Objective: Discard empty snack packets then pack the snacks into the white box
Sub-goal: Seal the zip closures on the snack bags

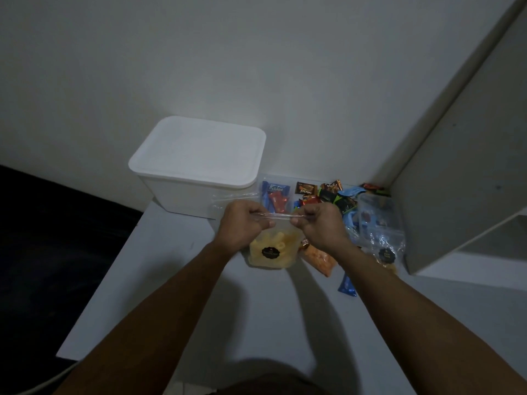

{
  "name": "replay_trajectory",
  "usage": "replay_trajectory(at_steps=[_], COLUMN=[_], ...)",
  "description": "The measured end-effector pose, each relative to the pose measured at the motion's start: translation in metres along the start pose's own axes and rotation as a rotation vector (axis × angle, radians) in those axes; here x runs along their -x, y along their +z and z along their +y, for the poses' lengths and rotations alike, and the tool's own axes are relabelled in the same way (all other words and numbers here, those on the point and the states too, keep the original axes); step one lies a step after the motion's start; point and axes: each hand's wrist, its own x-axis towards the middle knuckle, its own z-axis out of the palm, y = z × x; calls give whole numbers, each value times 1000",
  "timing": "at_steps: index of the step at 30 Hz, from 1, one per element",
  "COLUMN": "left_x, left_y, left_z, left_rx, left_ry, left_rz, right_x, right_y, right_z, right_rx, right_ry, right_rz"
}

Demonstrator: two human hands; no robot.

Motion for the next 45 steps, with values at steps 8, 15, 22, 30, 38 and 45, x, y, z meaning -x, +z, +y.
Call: replay_trajectory(at_steps=[8,15,22,30,38,45], left_x=[2,3,2,3,3,3], left_y=[-3,-3,5,1,4,4], left_z=[-3,2,-4,0,1,-1], left_rx=[-71,-18,1,116,34,18], left_ry=[-32,-16,10,-7,40,53], left_rz=[41,-22,81,90,134,107], right_x=[3,3,0,-3,2,0], right_y=[-2,5,6,9,16,20], right_z=[-6,-5,-10,-7,-23,-18], right_rx=[28,135,156,171,207,115], right_ry=[-66,-72,-123,-95,-233,-213], right_rz=[-130,-28,-90,-19,-56,-30])
